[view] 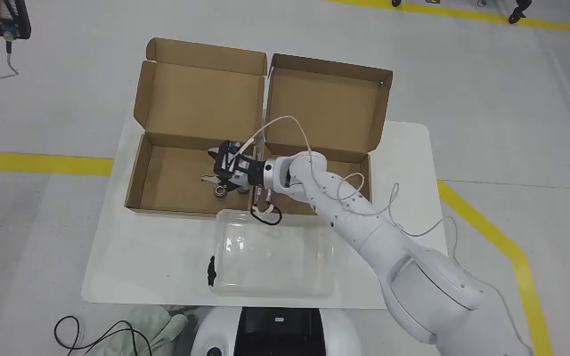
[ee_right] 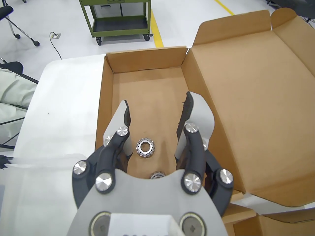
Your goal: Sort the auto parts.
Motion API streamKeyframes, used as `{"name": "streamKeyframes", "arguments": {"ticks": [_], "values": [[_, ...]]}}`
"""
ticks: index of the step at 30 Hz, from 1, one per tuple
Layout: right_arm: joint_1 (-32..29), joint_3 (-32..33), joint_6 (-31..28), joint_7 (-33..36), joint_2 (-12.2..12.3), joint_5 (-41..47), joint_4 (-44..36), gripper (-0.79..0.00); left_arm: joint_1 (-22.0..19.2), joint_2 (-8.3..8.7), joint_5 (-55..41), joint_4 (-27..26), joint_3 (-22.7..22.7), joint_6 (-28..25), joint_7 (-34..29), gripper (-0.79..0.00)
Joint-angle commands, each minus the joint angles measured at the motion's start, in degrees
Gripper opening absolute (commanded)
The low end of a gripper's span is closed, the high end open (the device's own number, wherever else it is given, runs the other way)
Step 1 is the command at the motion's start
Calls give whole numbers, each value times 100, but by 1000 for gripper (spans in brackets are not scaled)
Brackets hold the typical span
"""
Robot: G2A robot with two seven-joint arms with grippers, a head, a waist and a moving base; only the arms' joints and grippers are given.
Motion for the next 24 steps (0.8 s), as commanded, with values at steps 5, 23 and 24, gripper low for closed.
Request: {"name": "streamKeyframes", "arguments": {"ticks": [5,23,24], "values": [[-369,440,36,19,355,-276,-794,-148,0,0,0,0,0,0,0,0],[-1954,2032,-135,1025,1238,-690,-3212,0,0,0,0,0,0,0,0,0],[-2025,2104,-162,1060,1269,-695,-3293,0,0,0,0,0,0,0,0,0]]}}
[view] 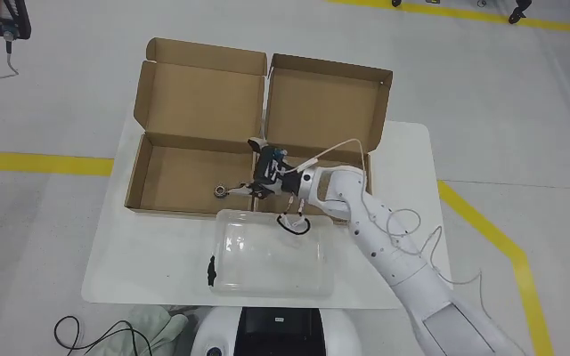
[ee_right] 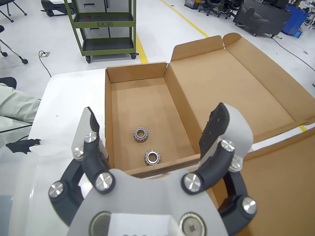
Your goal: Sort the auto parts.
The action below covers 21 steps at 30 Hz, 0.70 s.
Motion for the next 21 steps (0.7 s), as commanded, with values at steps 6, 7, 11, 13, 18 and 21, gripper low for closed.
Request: {"name": "streamKeyframes", "arguments": {"ticks": [6,7,11,13,18,21], "values": [[-514,578,2,85,219,-94,-484,0,0,0,0,0,0,0,0,0],[-600,675,4,65,253,-111,-543,0,0,0,0,0,0,0,0,0],[-954,1052,38,-34,383,-214,-845,0,0,0,0,0,0,0,0,0],[-1156,1255,51,-123,448,-254,-1002,0,0,0,0,0,0,0,0,0],[-1653,1721,102,-284,593,-349,-1365,0,0,0,0,0,0,0,0,0],[-1940,2010,138,-403,671,-343,-1549,0,0,0,0,0,0,0,0,0]]}}
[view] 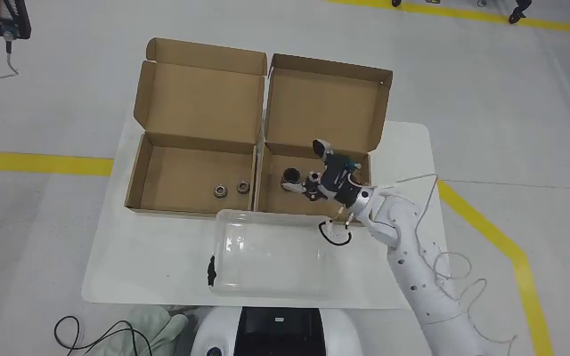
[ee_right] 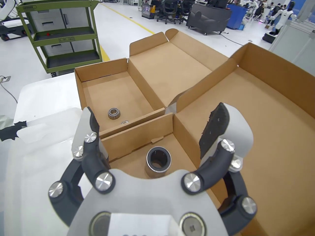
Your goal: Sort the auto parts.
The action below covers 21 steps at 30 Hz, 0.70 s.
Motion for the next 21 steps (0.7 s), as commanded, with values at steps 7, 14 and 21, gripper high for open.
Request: {"name": "streamKeyframes", "arguments": {"ticks": [7,14,21], "values": [[-710,727,67,-186,184,68,-444,0,0,0,0,0,0,0,0,0],[-1233,1306,242,-410,302,235,-697,0,0,0,0,0,0,0,0,0],[-1738,1872,328,-616,408,385,-925,0,0,0,0,0,0,0,0,0]]}}
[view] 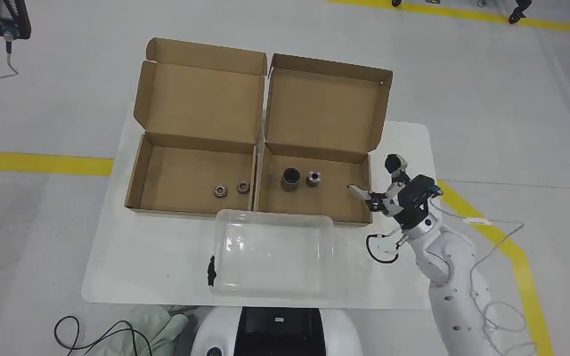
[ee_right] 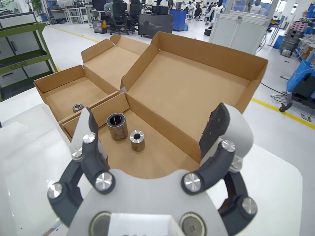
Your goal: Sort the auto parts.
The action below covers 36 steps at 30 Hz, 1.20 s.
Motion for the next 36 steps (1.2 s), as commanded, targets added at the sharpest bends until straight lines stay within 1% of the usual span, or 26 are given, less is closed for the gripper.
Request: {"name": "streamKeyframes", "arguments": {"ticks": [1,11,16,20,23,36], "values": [[-147,140,42,-59,25,42,-62,0,0,0,0,0,0,0,0,0],[-1141,842,466,-613,110,228,-573,0,0,0,0,0,0,0,0,0],[-1713,1197,773,-1029,120,423,-810,0,0,0,0,0,0,0,0,0],[-2043,1366,847,-1238,127,512,-957,0,0,0,0,0,0,0,0,0],[-2137,1405,834,-1283,133,509,-1032,0,0,0,0,0,0,0,0,0],[-2137,1404,833,-1283,133,509,-1031,0,0,0,0,0,0,0,0,-1]]}}
